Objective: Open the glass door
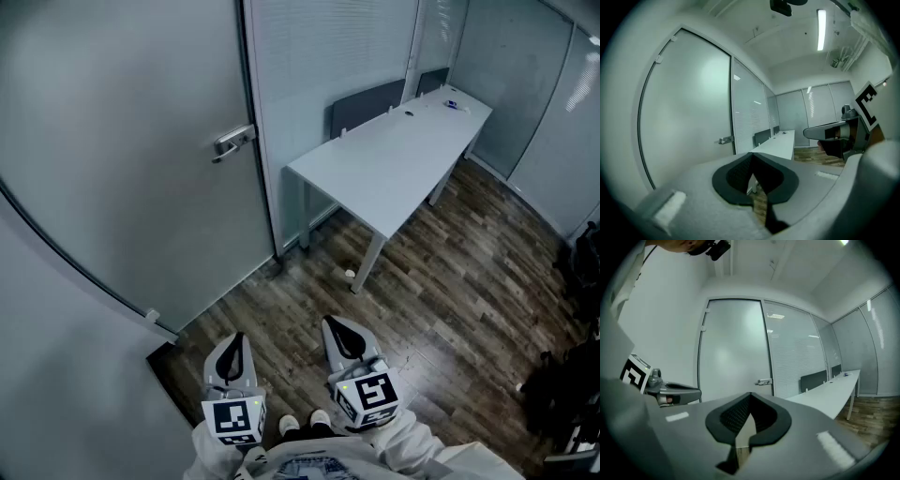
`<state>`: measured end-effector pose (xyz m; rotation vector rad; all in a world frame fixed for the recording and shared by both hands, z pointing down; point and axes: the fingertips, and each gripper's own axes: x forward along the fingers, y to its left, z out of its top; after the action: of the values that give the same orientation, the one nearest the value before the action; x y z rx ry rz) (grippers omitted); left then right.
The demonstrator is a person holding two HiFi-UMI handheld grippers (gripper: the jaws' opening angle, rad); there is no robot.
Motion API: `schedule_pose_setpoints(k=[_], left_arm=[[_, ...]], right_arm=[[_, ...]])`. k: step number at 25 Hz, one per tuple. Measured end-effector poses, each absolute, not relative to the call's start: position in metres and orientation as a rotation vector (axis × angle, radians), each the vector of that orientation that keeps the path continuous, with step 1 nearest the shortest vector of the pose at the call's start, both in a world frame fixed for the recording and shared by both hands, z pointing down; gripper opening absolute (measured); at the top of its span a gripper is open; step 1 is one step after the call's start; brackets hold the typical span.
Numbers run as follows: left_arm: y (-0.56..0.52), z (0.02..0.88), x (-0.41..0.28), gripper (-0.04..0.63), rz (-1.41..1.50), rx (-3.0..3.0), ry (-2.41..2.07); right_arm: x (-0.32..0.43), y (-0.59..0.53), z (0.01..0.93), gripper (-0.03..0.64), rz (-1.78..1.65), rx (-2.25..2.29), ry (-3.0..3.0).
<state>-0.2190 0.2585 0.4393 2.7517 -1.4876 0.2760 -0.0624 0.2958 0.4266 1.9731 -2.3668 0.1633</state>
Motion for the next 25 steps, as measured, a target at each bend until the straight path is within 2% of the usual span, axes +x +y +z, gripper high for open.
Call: schedule_pose_setpoints(k=[25], left_arm=[[0.284,0.455,-0.183,0.005,0.316,2.745,-1.485]], right_arm=[[-0.021,0.329,0.443,0.005,0.239,1.985,-2.383]])
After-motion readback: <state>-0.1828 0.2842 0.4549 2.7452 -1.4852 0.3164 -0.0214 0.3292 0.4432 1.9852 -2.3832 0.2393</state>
